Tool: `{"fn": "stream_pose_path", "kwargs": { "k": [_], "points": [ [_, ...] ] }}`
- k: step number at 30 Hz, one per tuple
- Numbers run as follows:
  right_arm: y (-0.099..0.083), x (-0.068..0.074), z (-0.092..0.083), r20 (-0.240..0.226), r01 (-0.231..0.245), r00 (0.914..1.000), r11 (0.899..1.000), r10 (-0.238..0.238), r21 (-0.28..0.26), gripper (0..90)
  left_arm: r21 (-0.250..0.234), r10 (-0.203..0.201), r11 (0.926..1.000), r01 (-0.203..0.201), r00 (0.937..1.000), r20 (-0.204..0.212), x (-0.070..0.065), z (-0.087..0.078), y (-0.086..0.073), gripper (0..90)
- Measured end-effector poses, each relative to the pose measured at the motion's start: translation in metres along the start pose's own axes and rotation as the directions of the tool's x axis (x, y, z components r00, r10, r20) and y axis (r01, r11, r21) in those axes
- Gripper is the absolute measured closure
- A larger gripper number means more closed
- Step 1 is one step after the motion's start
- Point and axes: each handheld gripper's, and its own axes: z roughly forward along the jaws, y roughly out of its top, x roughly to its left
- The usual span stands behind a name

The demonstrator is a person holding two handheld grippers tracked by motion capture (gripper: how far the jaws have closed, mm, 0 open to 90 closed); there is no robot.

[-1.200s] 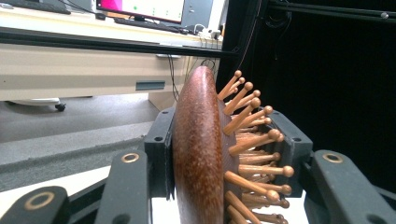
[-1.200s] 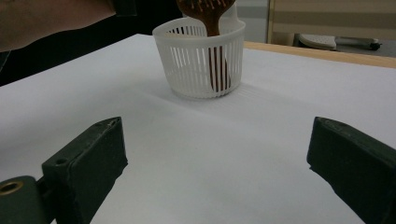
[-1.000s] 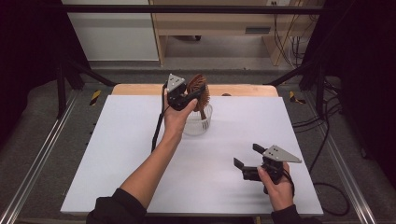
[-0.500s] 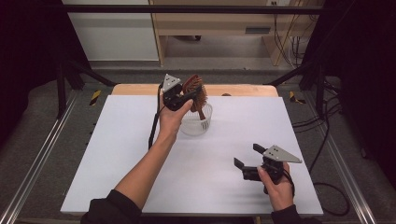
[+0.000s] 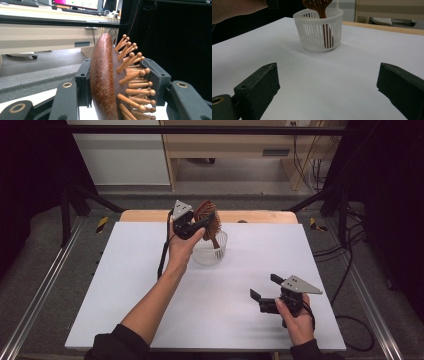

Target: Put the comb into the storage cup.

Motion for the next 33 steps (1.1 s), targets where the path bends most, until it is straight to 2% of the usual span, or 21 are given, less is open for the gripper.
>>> {"fn": "stream_pose_path", "kwargs": {
  "k": [24,33],
  "points": [
    [0.000,0.000,0.001,0.001,-0.001,1.0000,1.000,0.001,-0.001,4.8,-0.013,-0.055,0.9984,0.055,0.9981,-0.029,0.011,-0.014,-0.010,45.6],
    [0.000,0.000,0.002,-0.001,0.007,1.0000,1.000,-0.007,0.005,4.8,-0.016,-0.081,0.9967,0.080,0.9959,-0.040,0.020,-0.022,-0.015,44.6]
  ]
}}
